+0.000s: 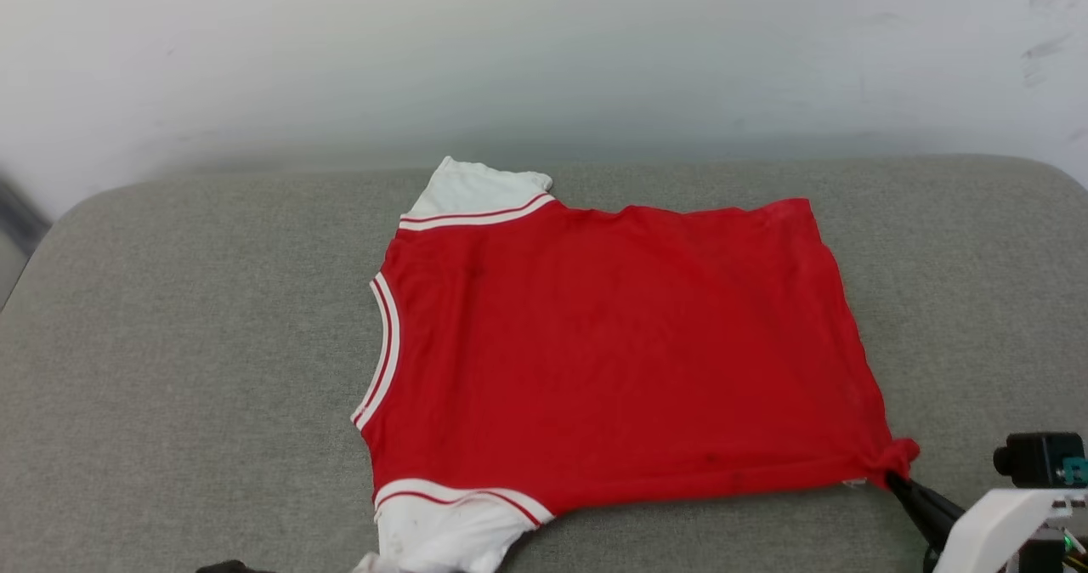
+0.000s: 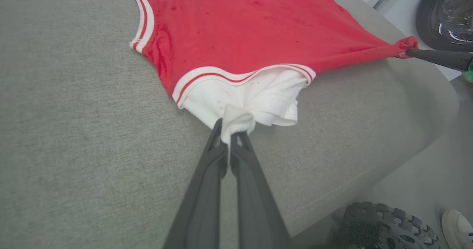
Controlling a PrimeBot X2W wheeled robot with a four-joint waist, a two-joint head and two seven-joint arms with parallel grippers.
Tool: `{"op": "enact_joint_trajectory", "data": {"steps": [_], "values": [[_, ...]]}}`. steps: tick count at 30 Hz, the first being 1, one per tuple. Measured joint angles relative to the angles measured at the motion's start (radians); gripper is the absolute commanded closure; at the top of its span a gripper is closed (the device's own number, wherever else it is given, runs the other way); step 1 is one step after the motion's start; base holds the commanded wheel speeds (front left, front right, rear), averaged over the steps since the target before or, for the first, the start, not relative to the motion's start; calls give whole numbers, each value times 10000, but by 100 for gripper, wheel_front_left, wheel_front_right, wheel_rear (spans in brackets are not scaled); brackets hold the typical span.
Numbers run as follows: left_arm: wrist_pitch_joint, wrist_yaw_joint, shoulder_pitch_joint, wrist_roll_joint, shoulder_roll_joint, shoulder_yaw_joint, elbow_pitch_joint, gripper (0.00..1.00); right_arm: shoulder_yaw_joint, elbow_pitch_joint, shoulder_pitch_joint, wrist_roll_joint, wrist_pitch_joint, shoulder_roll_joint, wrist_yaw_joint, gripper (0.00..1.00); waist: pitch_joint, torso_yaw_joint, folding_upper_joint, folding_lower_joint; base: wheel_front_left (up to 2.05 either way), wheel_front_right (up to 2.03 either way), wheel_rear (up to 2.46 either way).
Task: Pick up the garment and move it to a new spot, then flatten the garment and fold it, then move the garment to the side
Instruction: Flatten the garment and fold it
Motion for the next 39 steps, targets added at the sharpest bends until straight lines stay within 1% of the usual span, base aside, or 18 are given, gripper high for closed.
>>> {"op": "enact_joint_trajectory", "data": {"steps": [7,11,16,18,23,29,36,39], "values": [[364,23,912,-408,345,-98,-575,100,-464,-1294,1517,-107,593,-293,0,100,-167,-173,0,0,0,0,0],[109,73,892,-316,395,25,-771,100,-828,-1879,1749,-100,817,-157,0,100,-96,-244,0,1,0,0,0],[-242,73,353,-362,205,341,-905,100,-1279,-2437,1745,56,1139,171,0,100,97,-304,0,2,0,0,0],[-303,19,53,-447,128,382,-965,100,-1386,-2671,1629,107,1304,242,0,100,201,-321,0,3,0,0,0],[-322,-75,-843,-280,159,560,-836,100,-1655,-3049,1134,-19,1747,318,0,100,567,-364,0,3,0,0,0],[-259,-171,-2227,-245,58,688,-497,100,-1856,-3285,214,-500,2401,487,-2,100,1376,-371,0,4,0,0,0],[107,-395,-3687,23,-33,385,474,100,-1810,-2807,-865,-1248,3227,723,-2,100,2364,-363,0,5,0,0,0],[119,-456,-4209,150,-155,268,1047,100,-1919,-2495,-1270,-1503,3312,951,-2,100,2625,-343,0,6,0,0,0]]}}
